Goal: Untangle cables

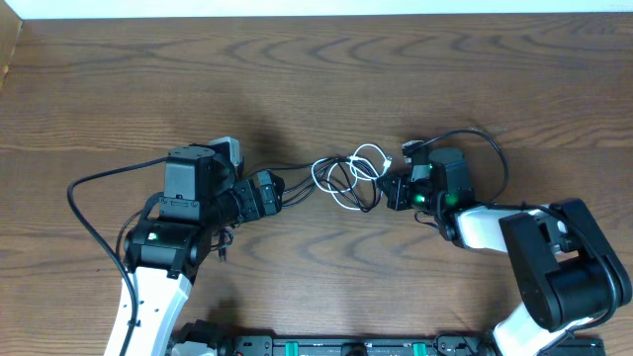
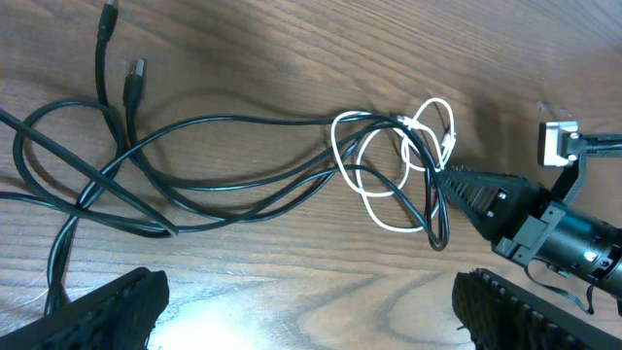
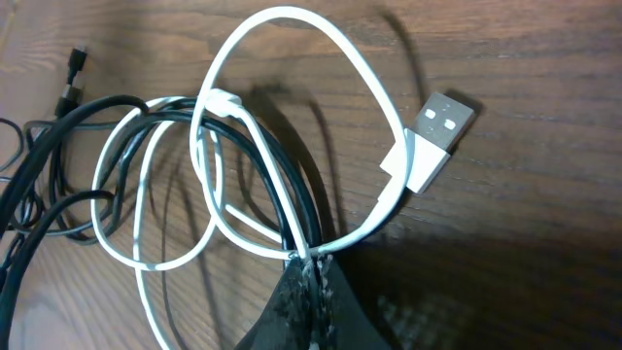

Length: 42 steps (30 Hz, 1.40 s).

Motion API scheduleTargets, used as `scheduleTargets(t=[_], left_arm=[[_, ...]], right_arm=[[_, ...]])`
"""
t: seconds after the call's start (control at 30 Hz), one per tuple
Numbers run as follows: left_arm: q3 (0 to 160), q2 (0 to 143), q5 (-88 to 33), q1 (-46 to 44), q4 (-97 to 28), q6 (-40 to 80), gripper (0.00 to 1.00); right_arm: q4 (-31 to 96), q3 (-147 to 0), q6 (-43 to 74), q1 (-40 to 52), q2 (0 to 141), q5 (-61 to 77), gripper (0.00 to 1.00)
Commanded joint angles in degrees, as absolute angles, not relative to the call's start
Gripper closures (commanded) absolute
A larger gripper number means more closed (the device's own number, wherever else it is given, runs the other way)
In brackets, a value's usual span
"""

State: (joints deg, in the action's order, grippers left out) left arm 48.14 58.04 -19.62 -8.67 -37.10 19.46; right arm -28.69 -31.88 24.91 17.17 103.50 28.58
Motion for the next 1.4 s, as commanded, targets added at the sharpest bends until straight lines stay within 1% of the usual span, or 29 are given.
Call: scheduleTargets(t=[0.0,0.23,0.33,0.5,0.73,0.93,1.1,1.2,1.37], left_arm=[[49.34,58.08,-20.1,-8.43,-37.21,19.14,0.02],[49.34,58.08,-20.1,-8.43,-37.21,19.14,0.02],[49.34,58.08,-20.1,-8.43,-37.21,19.14,0.02],[49.34,58.08,-20.1,-8.43,-37.21,19.14,0.02],[49.34,58.08,-20.1,-8.43,-37.21,19.14,0.02],[49.34,58.08,-20.1,-8.43,-37.21,19.14,0.02],[49.34,58.08,-20.1,-8.43,-37.21,19.14,0.02],[49.34,58.08,-20.1,-8.43,-37.21,19.14,0.02],[49.34,58.08,-20.1,-8.43,-37.21,19.11,0.02]], right_arm=[[-30.35,-31.33,24.8,14.85,104.09,34.15,0.99],[-38.11,-31.33,24.82,8.75,100.99,52.45,0.99],[-40.56,-31.33,24.84,7.27,98.1,57.63,0.99],[-40.53,-31.33,24.88,7.05,91.66,58.3,0.99],[-40.47,-31.4,25.98,6.94,78.11,58.02,0.99],[-38.94,-31.51,28.84,3.03,65.95,58.0,0.99],[-32.16,-32.8,29.15,-3.75,60.16,58.02,0.99],[-24.45,-35.73,28.97,-8.16,59.46,58.39,0.99],[-7.81,-45.78,22.59,-13.78,60.69,61.34,0.99]])
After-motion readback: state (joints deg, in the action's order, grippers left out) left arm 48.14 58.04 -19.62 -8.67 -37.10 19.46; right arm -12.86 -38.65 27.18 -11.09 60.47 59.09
